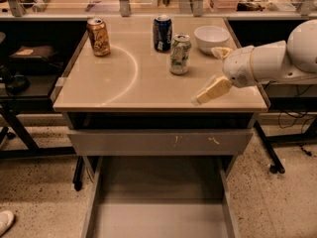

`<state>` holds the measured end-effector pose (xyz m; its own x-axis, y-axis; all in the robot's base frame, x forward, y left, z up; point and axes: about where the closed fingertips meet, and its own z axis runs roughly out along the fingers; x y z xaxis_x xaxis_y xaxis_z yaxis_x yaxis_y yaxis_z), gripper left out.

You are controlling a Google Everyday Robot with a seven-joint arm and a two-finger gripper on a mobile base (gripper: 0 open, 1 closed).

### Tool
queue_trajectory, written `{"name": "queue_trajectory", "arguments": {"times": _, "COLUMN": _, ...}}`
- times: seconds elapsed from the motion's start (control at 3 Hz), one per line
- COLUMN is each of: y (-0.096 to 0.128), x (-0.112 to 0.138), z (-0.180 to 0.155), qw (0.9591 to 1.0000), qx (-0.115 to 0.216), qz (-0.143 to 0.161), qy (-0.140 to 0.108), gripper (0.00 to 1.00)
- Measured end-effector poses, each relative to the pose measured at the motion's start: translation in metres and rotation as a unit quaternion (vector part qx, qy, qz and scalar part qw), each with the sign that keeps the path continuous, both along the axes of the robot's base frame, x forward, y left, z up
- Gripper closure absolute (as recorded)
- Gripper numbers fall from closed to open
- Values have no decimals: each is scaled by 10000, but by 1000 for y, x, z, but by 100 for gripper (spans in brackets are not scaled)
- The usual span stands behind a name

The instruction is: Place 7up can into middle drawer

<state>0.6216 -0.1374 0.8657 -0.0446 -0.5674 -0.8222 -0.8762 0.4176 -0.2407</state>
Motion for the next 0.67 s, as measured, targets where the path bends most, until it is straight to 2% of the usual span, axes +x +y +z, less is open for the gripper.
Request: {"name": "queue_trajectory", "arguments": {"times": 0.67, "y": 12, "x": 56, "z": -9, "qw": 9979, "qx": 533, "qz": -129, "qy": -347, "gripper": 0}}
